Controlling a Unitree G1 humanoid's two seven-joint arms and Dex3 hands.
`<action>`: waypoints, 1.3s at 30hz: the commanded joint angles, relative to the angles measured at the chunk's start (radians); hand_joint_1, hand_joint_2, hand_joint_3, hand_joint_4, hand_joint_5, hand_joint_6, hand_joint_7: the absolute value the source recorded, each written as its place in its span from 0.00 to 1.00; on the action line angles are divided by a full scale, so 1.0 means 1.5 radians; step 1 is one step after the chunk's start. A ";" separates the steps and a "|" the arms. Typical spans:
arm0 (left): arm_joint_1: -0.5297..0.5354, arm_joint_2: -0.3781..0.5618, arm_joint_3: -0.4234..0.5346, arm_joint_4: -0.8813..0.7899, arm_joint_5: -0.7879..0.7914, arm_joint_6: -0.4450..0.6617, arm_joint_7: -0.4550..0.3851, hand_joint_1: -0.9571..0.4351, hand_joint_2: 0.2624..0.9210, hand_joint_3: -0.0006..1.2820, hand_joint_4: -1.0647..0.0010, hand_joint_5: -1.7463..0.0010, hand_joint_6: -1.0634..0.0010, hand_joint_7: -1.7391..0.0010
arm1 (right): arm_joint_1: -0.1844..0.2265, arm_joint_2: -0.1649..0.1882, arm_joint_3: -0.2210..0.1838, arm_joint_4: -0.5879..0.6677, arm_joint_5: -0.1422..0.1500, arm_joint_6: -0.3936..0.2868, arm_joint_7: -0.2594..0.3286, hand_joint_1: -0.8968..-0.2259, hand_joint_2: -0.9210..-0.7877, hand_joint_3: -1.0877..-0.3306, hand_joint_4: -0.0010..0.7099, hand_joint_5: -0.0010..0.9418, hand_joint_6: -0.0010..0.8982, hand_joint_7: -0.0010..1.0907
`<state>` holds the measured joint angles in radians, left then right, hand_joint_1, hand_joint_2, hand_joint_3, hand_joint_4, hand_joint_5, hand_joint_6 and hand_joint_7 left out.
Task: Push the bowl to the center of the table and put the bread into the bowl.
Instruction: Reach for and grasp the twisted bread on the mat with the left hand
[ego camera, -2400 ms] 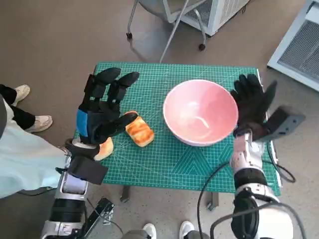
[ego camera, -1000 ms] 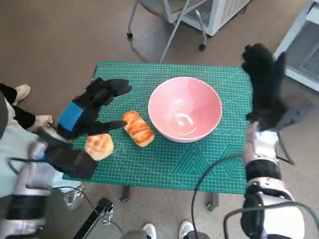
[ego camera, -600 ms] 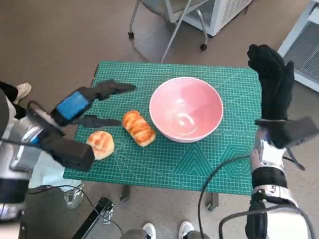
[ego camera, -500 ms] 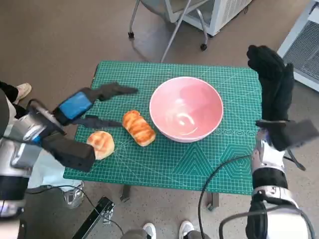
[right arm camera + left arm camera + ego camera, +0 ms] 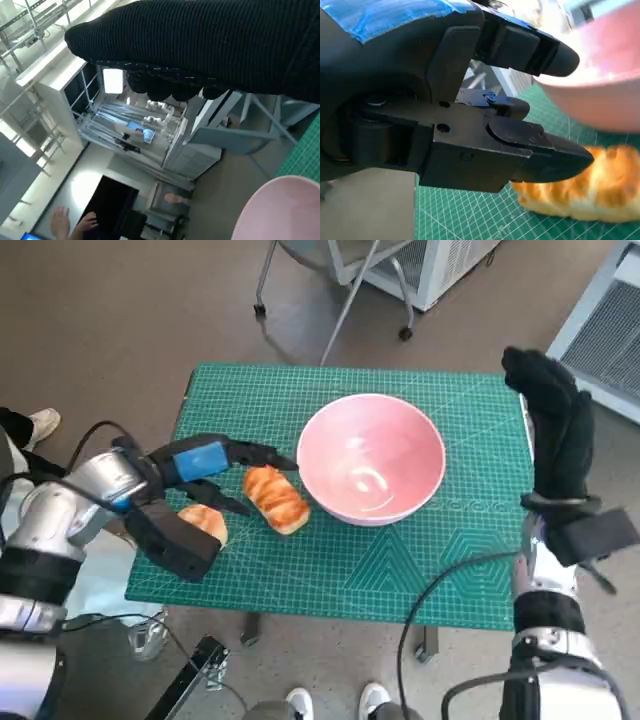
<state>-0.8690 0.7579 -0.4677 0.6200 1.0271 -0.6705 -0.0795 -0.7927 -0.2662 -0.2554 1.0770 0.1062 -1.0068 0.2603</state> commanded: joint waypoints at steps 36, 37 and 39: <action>-0.117 -0.063 -0.168 0.183 0.089 0.012 0.101 0.56 0.86 0.00 0.50 0.99 0.40 0.91 | 0.068 -0.007 0.005 -0.039 0.013 -0.003 -0.004 0.46 0.00 0.32 0.50 0.02 0.08 0.63; -0.116 -0.062 -0.167 0.181 0.086 0.011 0.099 0.57 0.86 0.00 0.50 0.99 0.40 0.91 | 0.069 -0.007 0.004 -0.040 0.013 -0.003 -0.004 0.46 0.00 0.32 0.50 0.02 0.08 0.63; -0.116 -0.059 -0.163 0.176 0.078 0.008 0.094 0.57 0.86 0.00 0.50 0.99 0.40 0.91 | 0.069 -0.007 0.004 -0.040 0.013 -0.002 -0.004 0.46 0.00 0.32 0.50 0.01 0.08 0.63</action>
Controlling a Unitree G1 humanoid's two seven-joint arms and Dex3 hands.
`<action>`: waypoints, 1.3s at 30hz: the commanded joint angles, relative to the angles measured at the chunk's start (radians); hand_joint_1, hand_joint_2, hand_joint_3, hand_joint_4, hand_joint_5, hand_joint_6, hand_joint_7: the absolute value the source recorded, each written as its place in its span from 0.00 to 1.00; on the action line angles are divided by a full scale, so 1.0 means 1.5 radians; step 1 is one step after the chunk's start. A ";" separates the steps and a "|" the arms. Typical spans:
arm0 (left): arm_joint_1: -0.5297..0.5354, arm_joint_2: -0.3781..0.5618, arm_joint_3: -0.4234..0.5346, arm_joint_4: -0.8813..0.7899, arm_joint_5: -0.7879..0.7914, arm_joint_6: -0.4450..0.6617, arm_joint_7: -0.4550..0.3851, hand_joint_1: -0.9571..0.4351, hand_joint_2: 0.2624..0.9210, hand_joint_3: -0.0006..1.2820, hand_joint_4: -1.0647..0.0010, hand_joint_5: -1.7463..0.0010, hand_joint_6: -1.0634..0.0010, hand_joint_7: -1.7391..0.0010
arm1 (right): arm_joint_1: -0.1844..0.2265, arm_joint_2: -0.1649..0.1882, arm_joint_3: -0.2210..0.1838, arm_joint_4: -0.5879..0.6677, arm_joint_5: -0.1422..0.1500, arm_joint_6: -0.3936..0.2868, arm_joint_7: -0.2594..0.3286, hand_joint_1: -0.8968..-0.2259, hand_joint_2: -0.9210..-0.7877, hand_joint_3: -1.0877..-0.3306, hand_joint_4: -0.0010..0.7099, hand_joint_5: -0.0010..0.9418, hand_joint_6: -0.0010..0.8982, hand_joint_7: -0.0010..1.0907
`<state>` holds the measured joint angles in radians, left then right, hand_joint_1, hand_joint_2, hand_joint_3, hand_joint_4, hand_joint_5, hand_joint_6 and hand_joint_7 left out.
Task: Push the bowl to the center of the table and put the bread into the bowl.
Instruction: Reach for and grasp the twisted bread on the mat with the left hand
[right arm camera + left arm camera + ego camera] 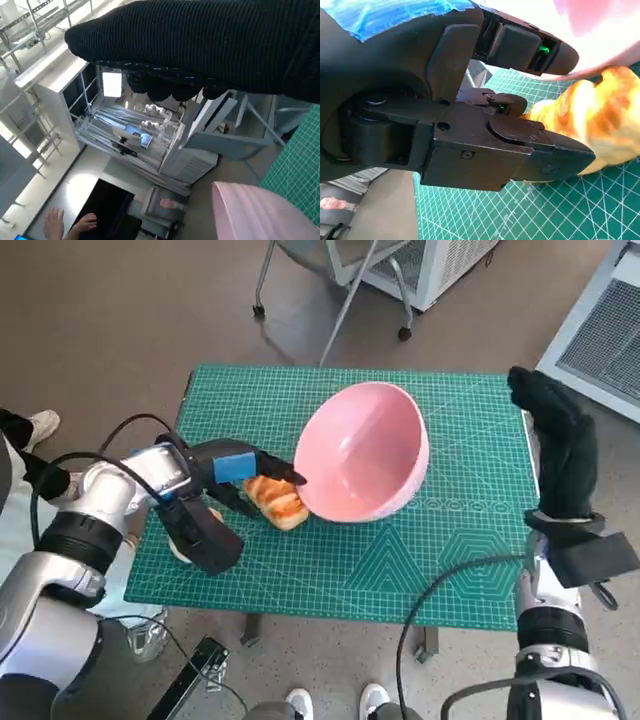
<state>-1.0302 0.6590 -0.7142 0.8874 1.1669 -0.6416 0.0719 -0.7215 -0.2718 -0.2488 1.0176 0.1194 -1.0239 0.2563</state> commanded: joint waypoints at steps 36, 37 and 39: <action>0.035 0.057 0.043 -0.075 -0.058 -0.032 0.034 0.57 0.83 0.00 0.51 1.00 0.39 0.94 | 0.015 0.005 0.007 0.013 0.014 0.021 0.024 0.49 0.00 0.30 0.49 0.01 0.07 0.63; 0.035 0.057 0.043 -0.073 -0.058 -0.034 0.037 0.57 0.83 0.00 0.51 1.00 0.39 0.94 | 0.015 0.005 0.007 0.013 0.014 0.021 0.025 0.49 0.00 0.30 0.49 0.01 0.07 0.63; 0.035 0.057 0.042 -0.069 -0.057 -0.035 0.043 0.57 0.83 0.00 0.51 1.00 0.39 0.94 | 0.014 0.005 0.007 0.014 0.016 0.023 0.028 0.49 0.00 0.30 0.49 0.01 0.07 0.63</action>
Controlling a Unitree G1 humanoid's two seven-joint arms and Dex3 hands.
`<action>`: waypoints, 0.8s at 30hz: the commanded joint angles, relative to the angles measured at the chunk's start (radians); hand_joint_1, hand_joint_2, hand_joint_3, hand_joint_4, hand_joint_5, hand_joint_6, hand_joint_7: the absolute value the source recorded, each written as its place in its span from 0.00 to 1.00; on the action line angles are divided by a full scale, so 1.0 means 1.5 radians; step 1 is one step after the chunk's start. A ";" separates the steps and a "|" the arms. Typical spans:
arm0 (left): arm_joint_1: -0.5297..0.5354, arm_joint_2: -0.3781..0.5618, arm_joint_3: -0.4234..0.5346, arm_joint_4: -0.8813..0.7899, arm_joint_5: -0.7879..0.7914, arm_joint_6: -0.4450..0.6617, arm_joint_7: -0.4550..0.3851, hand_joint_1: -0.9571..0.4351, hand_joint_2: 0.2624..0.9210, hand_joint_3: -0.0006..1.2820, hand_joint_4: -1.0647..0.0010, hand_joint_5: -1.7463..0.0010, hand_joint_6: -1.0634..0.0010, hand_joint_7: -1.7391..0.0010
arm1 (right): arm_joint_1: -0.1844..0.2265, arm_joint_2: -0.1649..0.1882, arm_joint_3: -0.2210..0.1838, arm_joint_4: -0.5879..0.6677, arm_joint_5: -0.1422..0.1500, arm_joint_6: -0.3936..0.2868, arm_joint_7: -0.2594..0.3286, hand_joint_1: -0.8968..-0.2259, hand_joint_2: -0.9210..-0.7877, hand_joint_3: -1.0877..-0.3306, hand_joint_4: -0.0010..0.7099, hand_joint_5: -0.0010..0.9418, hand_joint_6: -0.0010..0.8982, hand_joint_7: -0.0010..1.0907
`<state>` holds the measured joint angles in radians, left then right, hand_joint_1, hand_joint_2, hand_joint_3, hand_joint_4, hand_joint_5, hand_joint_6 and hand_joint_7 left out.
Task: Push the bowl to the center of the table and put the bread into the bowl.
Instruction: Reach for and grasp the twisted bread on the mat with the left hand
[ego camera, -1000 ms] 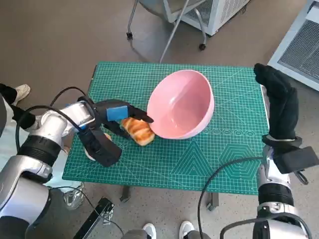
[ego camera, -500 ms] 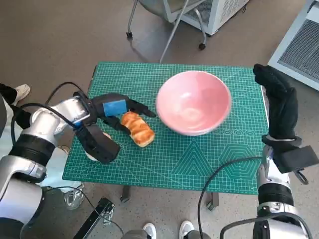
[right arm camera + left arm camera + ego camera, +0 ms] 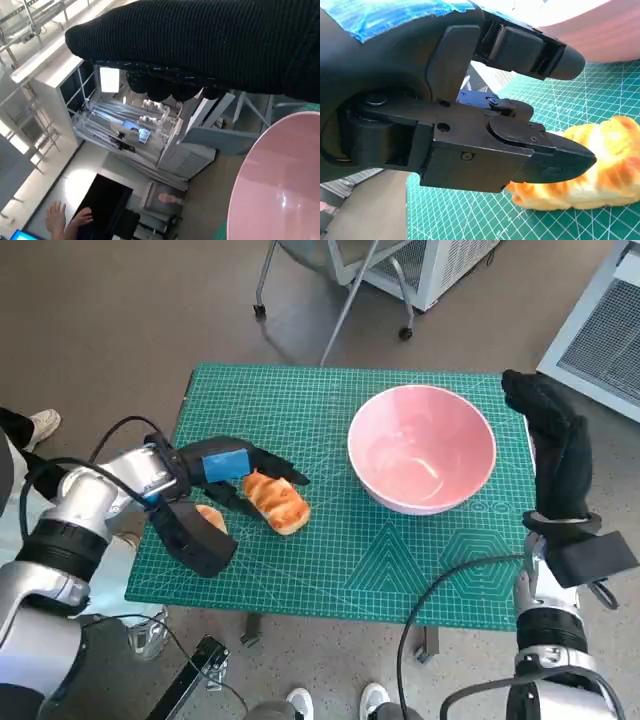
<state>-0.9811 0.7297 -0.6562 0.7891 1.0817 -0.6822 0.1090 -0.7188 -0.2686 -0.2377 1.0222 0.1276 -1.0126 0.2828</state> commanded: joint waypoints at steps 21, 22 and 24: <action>-0.023 -0.045 -0.053 0.073 0.038 0.036 -0.024 0.57 0.84 0.00 0.52 1.00 0.39 0.95 | 0.017 0.002 0.003 0.002 0.011 0.014 0.011 0.49 0.00 0.30 0.50 0.01 0.07 0.63; -0.026 -0.049 -0.057 0.079 0.041 0.039 -0.023 0.57 0.84 0.00 0.52 1.00 0.39 0.95 | 0.017 0.003 0.003 0.001 0.010 0.013 0.011 0.49 0.00 0.30 0.50 0.01 0.07 0.63; -0.033 -0.058 -0.066 0.093 0.049 0.045 -0.016 0.57 0.84 0.00 0.52 1.00 0.39 0.95 | 0.018 0.003 0.003 0.001 0.011 0.014 0.011 0.50 0.00 0.30 0.50 0.01 0.07 0.64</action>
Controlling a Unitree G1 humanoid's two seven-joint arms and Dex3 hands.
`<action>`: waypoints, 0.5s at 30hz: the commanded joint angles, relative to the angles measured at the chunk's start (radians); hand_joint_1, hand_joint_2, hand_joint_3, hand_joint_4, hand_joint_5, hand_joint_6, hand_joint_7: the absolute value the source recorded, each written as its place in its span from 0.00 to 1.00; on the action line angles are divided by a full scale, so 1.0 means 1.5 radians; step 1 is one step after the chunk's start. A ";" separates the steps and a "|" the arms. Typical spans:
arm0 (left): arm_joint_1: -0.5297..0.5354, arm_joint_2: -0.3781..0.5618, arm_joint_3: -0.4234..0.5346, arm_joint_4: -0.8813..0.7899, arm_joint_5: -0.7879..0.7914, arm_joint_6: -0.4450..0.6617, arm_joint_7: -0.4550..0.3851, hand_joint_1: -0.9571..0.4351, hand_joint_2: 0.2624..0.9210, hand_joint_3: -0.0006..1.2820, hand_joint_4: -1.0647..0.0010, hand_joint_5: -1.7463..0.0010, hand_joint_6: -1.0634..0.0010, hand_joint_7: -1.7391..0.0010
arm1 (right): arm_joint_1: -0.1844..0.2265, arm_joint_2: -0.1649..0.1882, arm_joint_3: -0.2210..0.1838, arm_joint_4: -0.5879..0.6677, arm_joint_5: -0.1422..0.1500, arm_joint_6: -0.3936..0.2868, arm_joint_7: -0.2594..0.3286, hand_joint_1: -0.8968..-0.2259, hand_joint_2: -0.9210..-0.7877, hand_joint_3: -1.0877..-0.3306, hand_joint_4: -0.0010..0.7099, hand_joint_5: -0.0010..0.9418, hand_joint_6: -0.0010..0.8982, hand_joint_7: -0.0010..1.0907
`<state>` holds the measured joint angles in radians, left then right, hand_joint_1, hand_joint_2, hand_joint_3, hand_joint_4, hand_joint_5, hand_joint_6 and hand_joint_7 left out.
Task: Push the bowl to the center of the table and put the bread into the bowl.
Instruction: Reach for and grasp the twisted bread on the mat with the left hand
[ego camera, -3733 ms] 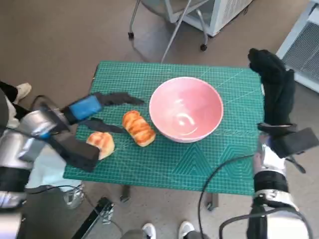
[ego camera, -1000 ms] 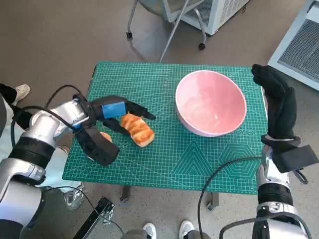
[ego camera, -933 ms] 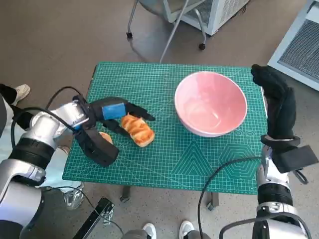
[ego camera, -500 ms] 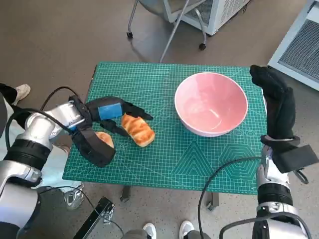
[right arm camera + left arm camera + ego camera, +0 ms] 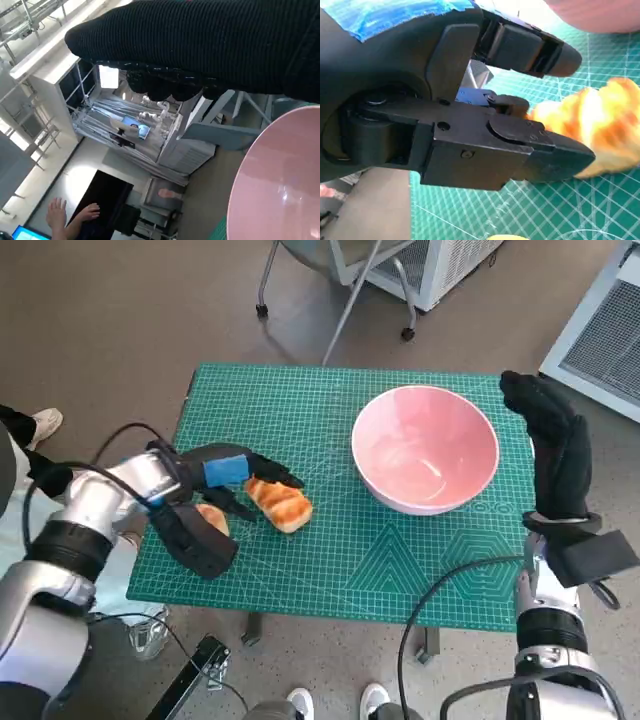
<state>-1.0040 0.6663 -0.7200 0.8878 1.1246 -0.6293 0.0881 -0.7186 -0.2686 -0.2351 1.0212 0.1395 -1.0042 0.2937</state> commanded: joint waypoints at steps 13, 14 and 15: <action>-0.059 -0.101 -0.096 0.141 0.062 0.077 0.026 0.56 0.83 0.00 0.51 0.99 0.38 0.95 | 0.030 0.007 0.007 -0.010 -0.001 0.000 0.000 0.48 0.00 0.30 0.50 0.01 0.07 0.64; -0.061 -0.106 -0.102 0.147 0.064 0.081 0.030 0.57 0.83 0.00 0.50 0.99 0.37 0.95 | 0.030 0.007 0.008 -0.011 -0.002 -0.001 0.000 0.48 0.00 0.30 0.50 0.01 0.07 0.64; -0.063 -0.111 -0.110 0.154 0.069 0.086 0.036 0.57 0.84 0.00 0.49 0.99 0.37 0.95 | 0.031 0.007 0.008 -0.012 -0.002 -0.001 -0.001 0.48 0.00 0.30 0.50 0.01 0.06 0.64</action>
<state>-1.1005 0.5259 -0.8422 1.0757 1.1950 -0.5094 0.1374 -0.7029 -0.2650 -0.2300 1.0053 0.1423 -1.0070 0.2953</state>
